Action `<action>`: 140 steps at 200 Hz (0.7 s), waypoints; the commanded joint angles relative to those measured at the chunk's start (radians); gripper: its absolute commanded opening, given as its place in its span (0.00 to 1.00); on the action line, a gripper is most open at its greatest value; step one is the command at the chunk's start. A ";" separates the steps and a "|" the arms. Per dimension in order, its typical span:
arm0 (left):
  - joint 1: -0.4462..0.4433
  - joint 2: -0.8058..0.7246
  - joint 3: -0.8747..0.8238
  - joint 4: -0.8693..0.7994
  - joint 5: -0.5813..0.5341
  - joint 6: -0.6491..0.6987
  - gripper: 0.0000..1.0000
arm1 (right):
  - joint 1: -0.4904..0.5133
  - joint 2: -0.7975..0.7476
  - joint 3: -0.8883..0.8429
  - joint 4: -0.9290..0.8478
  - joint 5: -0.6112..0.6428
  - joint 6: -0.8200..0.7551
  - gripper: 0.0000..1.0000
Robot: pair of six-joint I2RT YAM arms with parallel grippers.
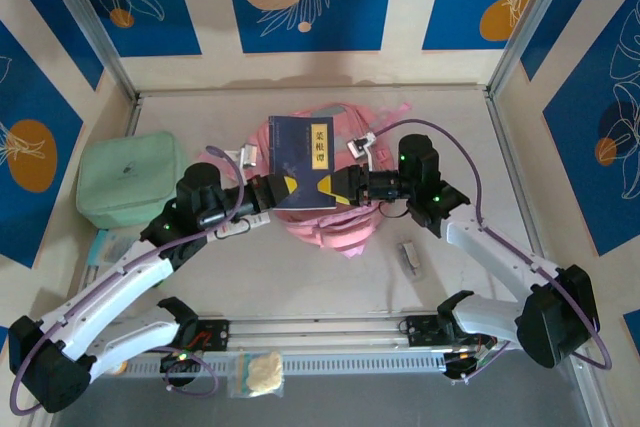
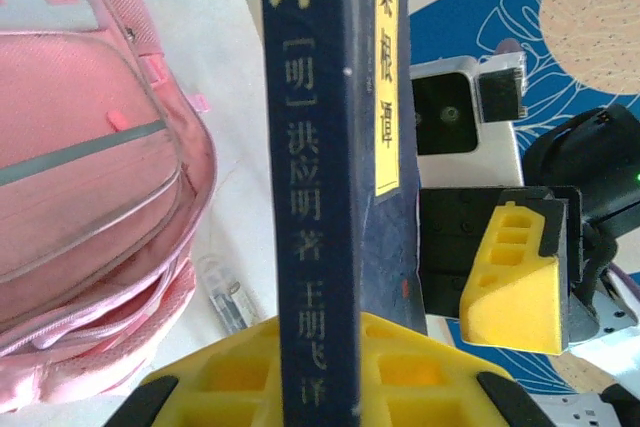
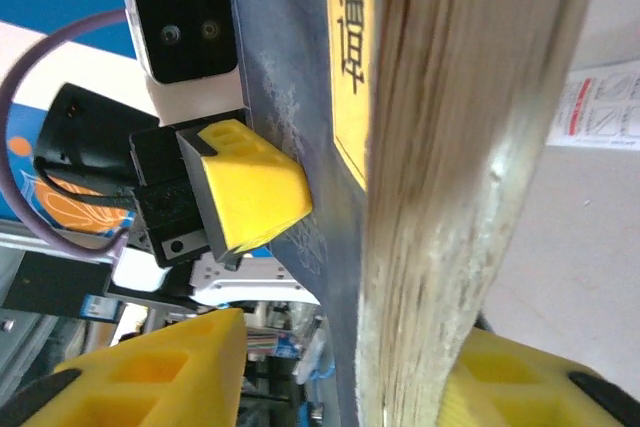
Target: Pack books, pencil case, and school supplies into a backpack
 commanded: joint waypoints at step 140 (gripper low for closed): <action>-0.035 0.175 0.220 -0.388 -0.266 0.519 0.50 | -0.227 -0.051 0.189 -0.670 0.158 -0.339 0.00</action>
